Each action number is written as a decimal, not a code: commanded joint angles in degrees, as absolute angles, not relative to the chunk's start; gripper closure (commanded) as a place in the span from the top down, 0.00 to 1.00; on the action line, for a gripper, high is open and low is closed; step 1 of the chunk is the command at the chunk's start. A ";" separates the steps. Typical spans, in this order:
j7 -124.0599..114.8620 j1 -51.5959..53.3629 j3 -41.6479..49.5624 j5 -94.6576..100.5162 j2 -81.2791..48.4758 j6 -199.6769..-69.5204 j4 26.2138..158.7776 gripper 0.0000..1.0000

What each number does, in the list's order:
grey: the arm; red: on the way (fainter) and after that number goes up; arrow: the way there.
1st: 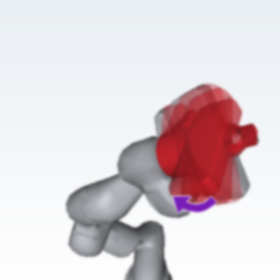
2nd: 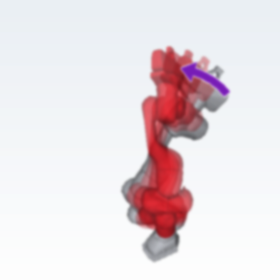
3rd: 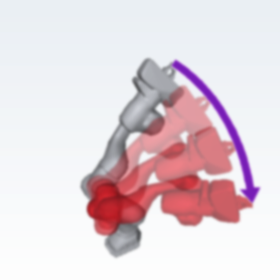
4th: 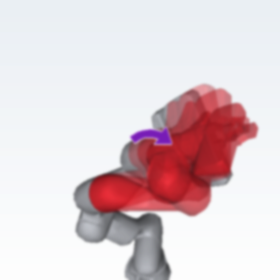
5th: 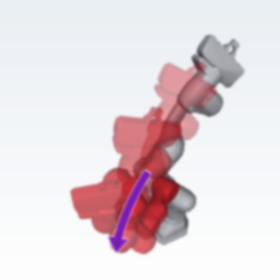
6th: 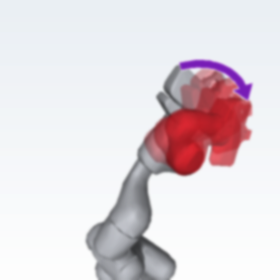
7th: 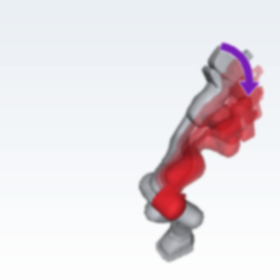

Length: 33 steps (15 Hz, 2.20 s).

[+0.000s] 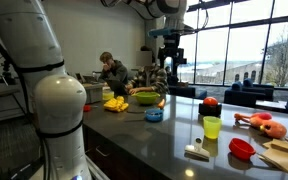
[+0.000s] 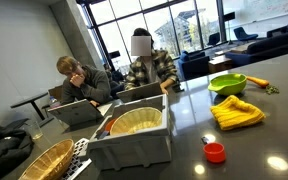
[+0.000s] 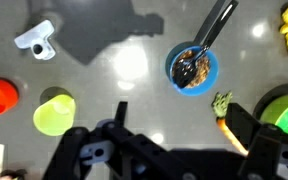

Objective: Move the toy to the front.

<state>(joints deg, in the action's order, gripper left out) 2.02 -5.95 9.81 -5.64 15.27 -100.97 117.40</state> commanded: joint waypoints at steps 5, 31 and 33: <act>3.04 -14.24 18.46 -8.09 9.16 -108.53 113.72 1.00; -11.56 -10.67 10.74 -10.46 1.39 -141.36 115.25 1.00; -13.69 -10.66 10.75 -10.93 -0.84 -147.79 112.72 1.00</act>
